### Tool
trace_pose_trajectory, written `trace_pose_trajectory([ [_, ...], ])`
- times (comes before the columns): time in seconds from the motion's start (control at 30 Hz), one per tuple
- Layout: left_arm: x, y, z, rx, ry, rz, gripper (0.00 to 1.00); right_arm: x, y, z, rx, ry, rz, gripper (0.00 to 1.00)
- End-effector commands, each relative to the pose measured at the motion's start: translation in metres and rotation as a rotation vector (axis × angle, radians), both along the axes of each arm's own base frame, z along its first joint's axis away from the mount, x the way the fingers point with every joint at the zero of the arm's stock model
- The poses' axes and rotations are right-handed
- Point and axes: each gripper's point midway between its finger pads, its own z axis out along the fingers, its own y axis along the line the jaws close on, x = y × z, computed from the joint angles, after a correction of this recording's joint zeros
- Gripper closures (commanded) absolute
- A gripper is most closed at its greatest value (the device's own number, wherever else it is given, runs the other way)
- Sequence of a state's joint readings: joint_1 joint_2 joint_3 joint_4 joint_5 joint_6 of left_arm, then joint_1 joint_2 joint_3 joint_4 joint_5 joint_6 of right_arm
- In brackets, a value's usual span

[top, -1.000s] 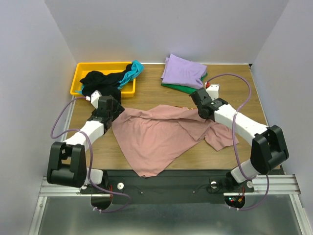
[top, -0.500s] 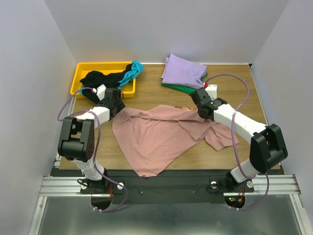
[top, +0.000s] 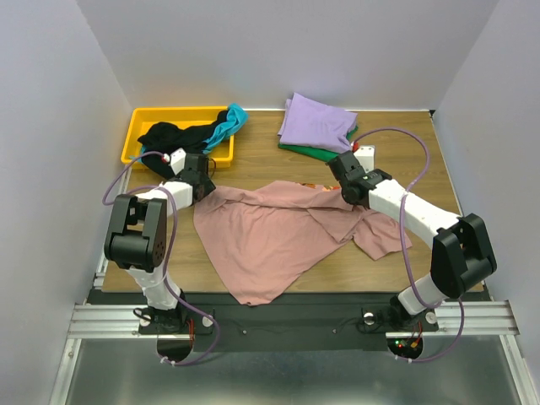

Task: Fold and stack the t-shirts
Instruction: Flatten the tshirt out

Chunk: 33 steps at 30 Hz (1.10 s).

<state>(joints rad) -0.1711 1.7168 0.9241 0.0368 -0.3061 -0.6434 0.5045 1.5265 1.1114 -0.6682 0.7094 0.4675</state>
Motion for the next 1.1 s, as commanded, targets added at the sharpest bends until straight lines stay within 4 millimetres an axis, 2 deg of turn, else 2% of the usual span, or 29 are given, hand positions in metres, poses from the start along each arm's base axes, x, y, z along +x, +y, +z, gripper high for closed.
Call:
trace_pose_trajectory([
  [0.0, -0.01, -0.002, -0.004, 0.036, 0.033, -0.007, 0.38, 0.006, -0.001, 0.01, 0.023, -0.063, -0.016, 0.95],
  [0.1, -0.007, 0.0, -0.012, 0.049, 0.058, 0.01, 0.38, 0.005, 0.0, 0.01, 0.028, -0.059, -0.011, 0.95],
  [0.27, 0.006, 0.003, -0.004, 0.07, 0.052, 0.035, 0.38, 0.002, -0.001, 0.009, 0.034, -0.059, -0.01, 0.95],
  [0.4, 0.008, 0.0, -0.012, 0.067, 0.077, 0.026, 0.38, 0.001, -0.002, 0.012, 0.037, -0.066, -0.009, 0.96],
  [0.5, 0.006, 0.0, -0.017, 0.072, 0.098, 0.023, 0.44, 0.001, -0.002, 0.014, 0.037, -0.074, -0.009, 0.96],
  [0.63, -0.003, -0.004, -0.018, 0.093, 0.107, 0.011, 0.63, 0.002, -0.002, 0.017, 0.045, -0.085, -0.014, 0.96],
  [0.67, -0.006, -0.004, -0.019, 0.099, 0.115, 0.003, 0.84, 0.002, -0.002, 0.019, 0.048, -0.09, -0.015, 0.96],
  [0.7, -0.006, -0.005, -0.019, 0.098, 0.112, 0.001, 0.96, 0.002, -0.002, 0.019, 0.048, -0.09, -0.015, 0.96],
  [0.73, -0.007, -0.006, -0.019, 0.093, 0.113, -0.004, 1.0, 0.002, -0.002, 0.022, 0.052, -0.098, -0.015, 0.96],
  [0.87, -0.008, -0.008, -0.003, 0.093, 0.079, -0.014, 1.0, 0.004, -0.003, 0.037, 0.057, -0.137, -0.016, 0.96],
  [0.9, -0.006, -0.009, 0.015, 0.085, 0.035, -0.01, 1.0, 0.004, -0.004, 0.041, 0.051, -0.146, -0.014, 0.96],
  [0.97, -0.008, -0.012, 0.034, 0.086, -0.011, -0.016, 1.0, 0.006, -0.006, 0.062, 0.065, -0.2, -0.018, 0.97],
  [1.0, -0.008, -0.011, 0.058, 0.083, -0.073, -0.003, 1.0, 0.007, -0.008, 0.07, 0.055, -0.22, -0.019, 0.97],
  [1.03, -0.01, -0.013, 0.071, 0.085, -0.102, -0.002, 1.0, 0.006, -0.01, 0.083, 0.064, -0.254, -0.022, 0.97],
  [1.07, -0.013, -0.016, 0.097, 0.071, -0.167, -0.002, 1.0, 0.007, -0.012, 0.099, 0.068, -0.293, -0.028, 0.97],
])
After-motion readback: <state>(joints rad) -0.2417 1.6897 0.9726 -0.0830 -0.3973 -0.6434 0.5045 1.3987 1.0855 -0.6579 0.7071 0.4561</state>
